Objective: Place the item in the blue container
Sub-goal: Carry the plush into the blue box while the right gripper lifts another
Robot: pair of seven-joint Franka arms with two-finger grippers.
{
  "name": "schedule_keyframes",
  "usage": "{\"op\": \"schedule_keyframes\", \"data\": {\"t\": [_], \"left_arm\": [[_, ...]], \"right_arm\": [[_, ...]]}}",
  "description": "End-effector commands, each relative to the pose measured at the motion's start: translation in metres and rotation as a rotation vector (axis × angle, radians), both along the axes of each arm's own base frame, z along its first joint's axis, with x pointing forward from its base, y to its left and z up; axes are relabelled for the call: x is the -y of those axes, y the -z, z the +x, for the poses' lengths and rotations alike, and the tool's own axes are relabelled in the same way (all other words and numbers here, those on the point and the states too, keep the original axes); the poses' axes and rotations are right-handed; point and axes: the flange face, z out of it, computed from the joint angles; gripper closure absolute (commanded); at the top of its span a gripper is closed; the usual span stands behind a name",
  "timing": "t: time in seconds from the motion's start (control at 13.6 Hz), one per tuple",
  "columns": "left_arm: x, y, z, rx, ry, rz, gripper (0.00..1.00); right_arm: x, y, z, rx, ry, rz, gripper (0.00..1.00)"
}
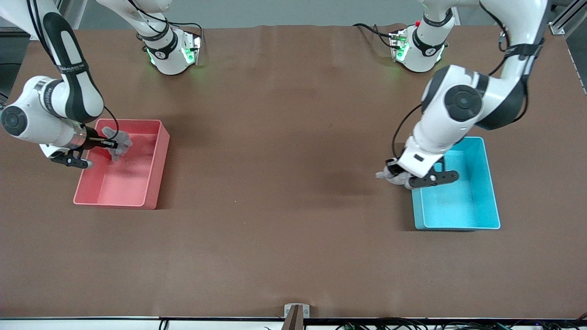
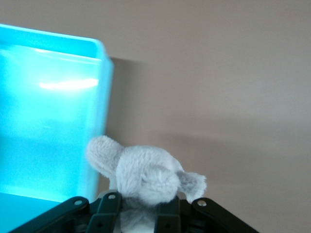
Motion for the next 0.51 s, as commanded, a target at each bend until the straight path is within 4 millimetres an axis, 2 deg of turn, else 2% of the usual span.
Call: {"op": "schedule_keyframes", "data": {"t": [0.0, 0.07, 0.22, 0.44], "left_arm": [[-0.058, 0.006, -0.008, -0.023, 0.096, 0.04, 0.78], [-0.076, 0.013, -0.007, -0.039, 0.115, 0.047, 0.78], [-0.113, 0.027, -0.008, -0.066, 0.125, 0.051, 0.78], [-0.155, 0.047, -0.013, -0.105, 0.141, 0.047, 0.78]], "right_arm": [[-0.01, -0.06, 0.031, -0.011, -0.023, -0.009, 0.97], [-0.019, -0.079, 0.042, -0.018, -0.007, -0.015, 0.97], [-0.05, -0.106, 0.055, -0.045, 0.042, -0.032, 0.97], [-0.118, -0.128, 0.063, -0.037, 0.148, -0.015, 0.97]]}}
